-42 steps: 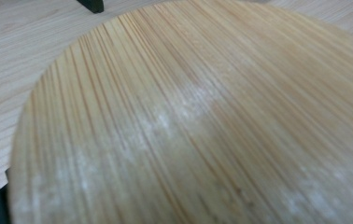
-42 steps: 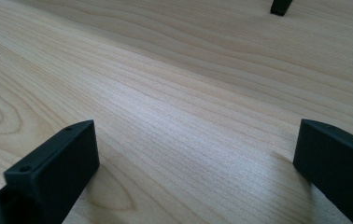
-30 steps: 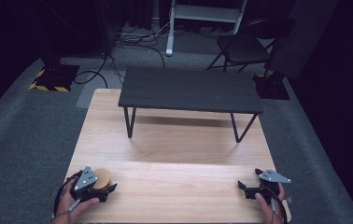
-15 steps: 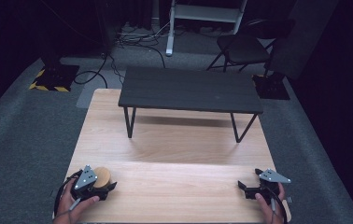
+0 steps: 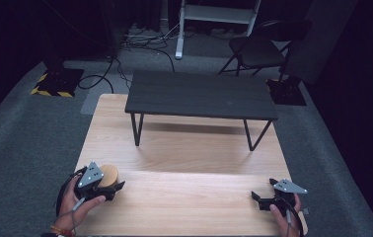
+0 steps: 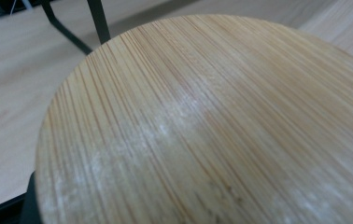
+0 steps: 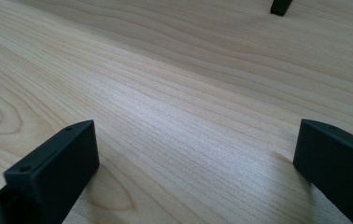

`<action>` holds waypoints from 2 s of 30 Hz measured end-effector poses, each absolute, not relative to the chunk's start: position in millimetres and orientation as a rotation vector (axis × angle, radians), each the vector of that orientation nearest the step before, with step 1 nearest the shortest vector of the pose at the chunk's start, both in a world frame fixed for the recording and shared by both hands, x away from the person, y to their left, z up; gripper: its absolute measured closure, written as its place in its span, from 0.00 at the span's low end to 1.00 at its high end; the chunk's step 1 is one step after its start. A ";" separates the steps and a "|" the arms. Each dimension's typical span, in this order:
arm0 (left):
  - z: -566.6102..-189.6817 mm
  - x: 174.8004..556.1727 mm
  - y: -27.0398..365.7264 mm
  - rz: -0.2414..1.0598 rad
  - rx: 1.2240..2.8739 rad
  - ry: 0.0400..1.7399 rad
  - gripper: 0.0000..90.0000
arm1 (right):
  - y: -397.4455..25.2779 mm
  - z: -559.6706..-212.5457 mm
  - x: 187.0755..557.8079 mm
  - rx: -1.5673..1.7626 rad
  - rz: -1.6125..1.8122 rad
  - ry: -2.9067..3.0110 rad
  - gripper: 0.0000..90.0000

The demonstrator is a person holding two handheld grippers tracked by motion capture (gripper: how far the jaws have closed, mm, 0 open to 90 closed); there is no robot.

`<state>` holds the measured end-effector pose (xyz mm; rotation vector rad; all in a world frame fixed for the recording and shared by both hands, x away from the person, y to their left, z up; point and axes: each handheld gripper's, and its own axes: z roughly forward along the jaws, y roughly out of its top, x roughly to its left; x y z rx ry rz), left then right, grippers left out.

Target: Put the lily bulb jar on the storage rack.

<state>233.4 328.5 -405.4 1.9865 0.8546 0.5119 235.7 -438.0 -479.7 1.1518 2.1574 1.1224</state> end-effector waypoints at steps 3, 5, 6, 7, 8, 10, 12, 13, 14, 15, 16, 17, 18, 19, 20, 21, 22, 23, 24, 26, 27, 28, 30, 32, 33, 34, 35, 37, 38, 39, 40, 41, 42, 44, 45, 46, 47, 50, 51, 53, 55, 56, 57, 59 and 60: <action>-383.9 246.0 320.4 0.523 1.993 0.827 0.29 | -438.0 -479.7 235.7 1.153 1.122 2.157 0.00; -371.7 255.2 316.6 0.516 1.979 0.819 0.29 | -438.0 -479.7 235.7 1.152 1.122 2.157 0.00; -365.8 259.5 314.3 0.515 1.975 0.812 0.29 | -438.0 -479.7 235.7 1.153 1.122 2.157 0.00; -359.9 263.9 312.1 0.515 1.975 0.802 0.29 | -438.0 -479.7 235.7 1.153 1.122 2.157 0.00; -354.6 267.9 310.0 0.515 1.971 0.796 0.29 | -438.0 -479.7 235.7 1.153 1.122 2.157 0.00; -346.3 276.1 306.9 0.505 1.956 0.791 0.29 | -438.0 -479.7 235.7 1.153 1.123 2.157 0.00; -338.8 283.2 303.1 0.500 1.947 0.789 0.29 | -438.0 -479.8 235.7 1.152 1.123 2.157 0.00; -335.6 286.6 301.9 0.495 1.942 0.785 0.29 | -438.0 -479.7 235.6 1.152 1.122 2.157 0.00; -331.9 289.8 300.2 0.496 1.943 0.779 0.28 | -438.0 -479.7 235.6 1.152 1.122 2.157 0.00; -328.7 292.5 298.0 0.497 1.941 0.777 0.29 | -438.0 -479.7 235.7 1.152 1.122 2.157 0.00; -325.4 296.3 297.4 0.488 1.937 0.773 0.29 | -438.0 -479.8 235.7 1.152 1.122 2.157 0.00; -322.5 299.7 296.5 0.482 1.933 0.771 0.29 | -438.0 -479.7 235.6 1.153 1.122 2.157 0.00; -319.4 302.5 295.0 0.485 1.930 0.766 0.29 | -438.0 -479.7 235.7 1.152 1.122 2.157 0.00; -316.3 305.3 293.7 0.484 1.925 0.765 0.29 | -438.0 -479.7 235.7 1.152 1.122 2.157 0.00; -312.5 308.8 292.6 0.481 1.924 0.762 0.29 | -438.0 -479.7 235.7 1.152 1.123 2.157 0.00; -309.4 311.9 291.6 0.478 1.918 0.757 0.29 | -438.0 -479.7 235.7 1.152 1.122 2.157 0.00; -305.7 315.4 290.7 0.472 1.914 0.754 0.28 | -438.0 -479.7 235.7 1.153 1.123 2.157 0.00; -301.9 318.8 289.4 0.470 1.910 0.751 0.28 | -438.0 -479.7 235.7 1.153 1.123 2.157 0.00; -297.4 322.8 288.0 0.465 1.910 0.747 0.29 | -438.0 -479.8 235.7 1.152 1.123 2.157 0.00; -289.0 329.9 284.4 0.466 1.907 0.740 0.29 | -438.0 -479.7 235.7 1.152 1.122 2.157 0.00; -284.3 334.1 282.8 0.461 1.907 0.737 0.28 | -438.0 -479.7 235.7 1.153 1.122 2.157 0.00; -278.2 340.0 280.6 0.456 1.900 0.729 0.29 | -438.0 -479.7 235.7 1.152 1.122 2.157 0.00; -271.4 345.6 277.5 0.455 1.901 0.722 0.28 | -438.0 -479.7 235.7 1.152 1.122 2.157 0.00; -263.7 353.0 273.2 0.455 1.901 0.711 0.28 | -438.0 -479.8 235.8 1.152 1.123 2.157 0.00; -260.0 356.9 270.8 0.456 1.904 0.705 0.28 | -438.0 -479.7 235.8 1.152 1.123 2.157 0.00; -256.6 361.0 268.7 0.452 1.905 0.701 0.28 | -438.0 -479.7 235.8 1.152 1.122 2.157 0.00; -253.4 364.2 265.9 0.457 1.907 0.696 0.29 | -437.9 -479.8 235.7 1.154 1.124 2.156 0.00; -248.4 371.6 261.6 0.456 1.906 0.686 0.28 | -437.9 -479.7 235.7 1.154 1.123 2.157 0.00; -246.3 375.6 259.6 0.451 1.905 0.683 0.28 | -437.9 -479.7 235.7 1.155 1.123 2.157 0.00; -243.7 378.7 256.1 0.459 1.913 0.681 0.28 | -437.9 -479.7 235.7 1.154 1.123 2.157 0.00; -241.3 382.4 252.8 0.463 1.922 0.677 0.28 | -437.9 -479.7 235.7 1.154 1.123 2.157 0.00; -240.3 386.5 250.6 0.458 1.921 0.677 0.28 | -437.9 -479.7 235.7 1.155 1.123 2.157 0.00; -239.6 390.8 248.3 0.453 1.920 0.676 0.28 | -437.9 -479.6 235.7 1.155 1.123 2.157 0.00; -238.3 398.7 242.2 0.460 1.923 0.678 0.28 | -437.9 -479.7 235.7 1.154 1.123 2.157 0.00; -238.0 403.4 239.6 0.455 1.923 0.680 0.28 | -437.9 -479.7 235.7 1.154 1.123 2.157 0.00; -237.5 408.3 237.3 0.452 1.925 0.679 0.28 | -437.9 -479.8 235.7 1.154 1.123 2.156 0.00; -237.1 412.2 233.7 0.459 1.928 0.680 0.29 | -437.9 -479.7 235.7 1.153 1.123 2.157 0.00; -237.1 425.7 227.1 0.456 1.925 0.684 0.28 | -437.9 -479.6 235.6 1.155 1.123 2.157 0.00; -237.6 430.0 224.9 0.457 1.923 0.686 0.28 | -437.9 -479.7 235.7 1.154 1.123 2.157 0.00; -239.5 437.6 220.8 0.459 1.915 0.691 0.28 | -437.9 -479.6 235.7 1.155 1.123 2.157 0.00; -239.3 445.5 216.8 0.459 1.921 0.694 0.28 | -437.9 -479.7 235.7 1.154 1.123 2.157 0.00; -239.8 449.5 215.3 0.455 1.921 0.694 0.28 | -437.9 -479.7 235.7 1.154 1.123 2.157 0.00; -239.5 454.2 213.2 0.453 1.929 0.694 0.28 | -437.9 -479.6 235.7 1.155 1.123 2.157 0.00; -240.6 457.6 211.8 0.451 1.928 0.696 0.28 | -437.9 -479.7 235.7 1.154 1.123 2.157 0.00; -242.1 465.2 208.6 0.441 1.939 0.705 0.28 | -437.9 -479.7 235.7 1.154 1.123 2.157 0.00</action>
